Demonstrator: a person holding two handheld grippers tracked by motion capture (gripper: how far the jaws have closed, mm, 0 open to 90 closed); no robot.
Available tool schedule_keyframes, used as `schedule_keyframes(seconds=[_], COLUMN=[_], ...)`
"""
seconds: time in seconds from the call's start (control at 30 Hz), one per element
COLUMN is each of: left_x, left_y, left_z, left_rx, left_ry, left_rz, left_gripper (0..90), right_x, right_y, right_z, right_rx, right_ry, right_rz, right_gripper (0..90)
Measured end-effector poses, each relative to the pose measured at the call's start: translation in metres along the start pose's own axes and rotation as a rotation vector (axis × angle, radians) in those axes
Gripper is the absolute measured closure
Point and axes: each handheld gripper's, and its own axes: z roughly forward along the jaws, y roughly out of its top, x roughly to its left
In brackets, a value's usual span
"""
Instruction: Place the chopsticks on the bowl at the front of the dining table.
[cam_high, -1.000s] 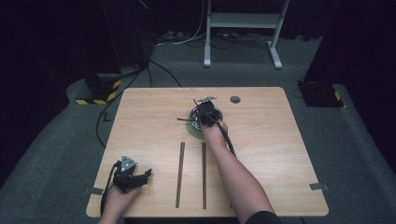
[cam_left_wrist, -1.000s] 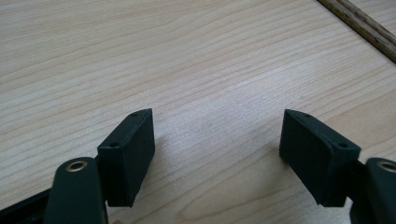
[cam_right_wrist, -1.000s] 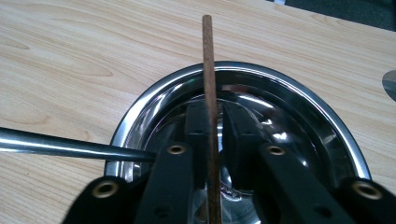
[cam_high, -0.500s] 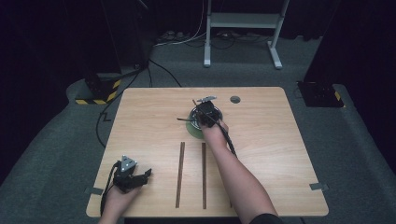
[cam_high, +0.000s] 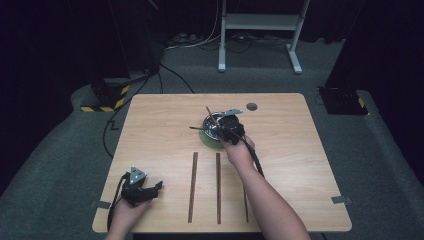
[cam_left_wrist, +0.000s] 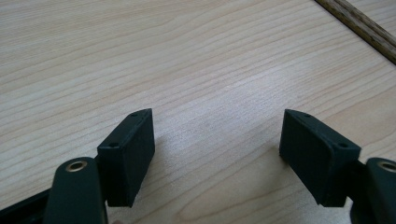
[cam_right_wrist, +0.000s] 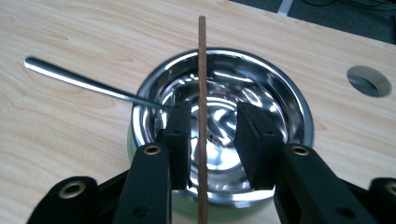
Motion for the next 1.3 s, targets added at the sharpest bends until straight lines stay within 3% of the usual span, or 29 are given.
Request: schedule_keyframes(seconds=[0.33,0.73,0.97,1.3], left_x=[0.0,0.0,0.0,0.0], left_y=[0.0,0.0,0.0,0.0], left_z=[0.0,0.0,0.0,0.0], left_rx=[-0.001,-0.002,-0.002,-0.001], left_ry=[-0.001,-0.001,-0.002,0.0], left_rz=[-0.001,-0.003,-0.006,-0.002], left_gripper=[26.7,26.7,26.7,26.7], right_x=[-0.017,-0.027,-0.029,-0.025], right_y=[-0.034,-0.075,-0.102,-0.132], right_z=[-0.025,-0.053,-0.064,-0.066], right_rx=[-0.021,-0.041,-0.023,0.02], right_ry=[0.001,0.008,0.014,0.017], right_rz=[0.019,0.018,0.03,0.032], right_gripper=[61.4,57.4,57.4,57.8])
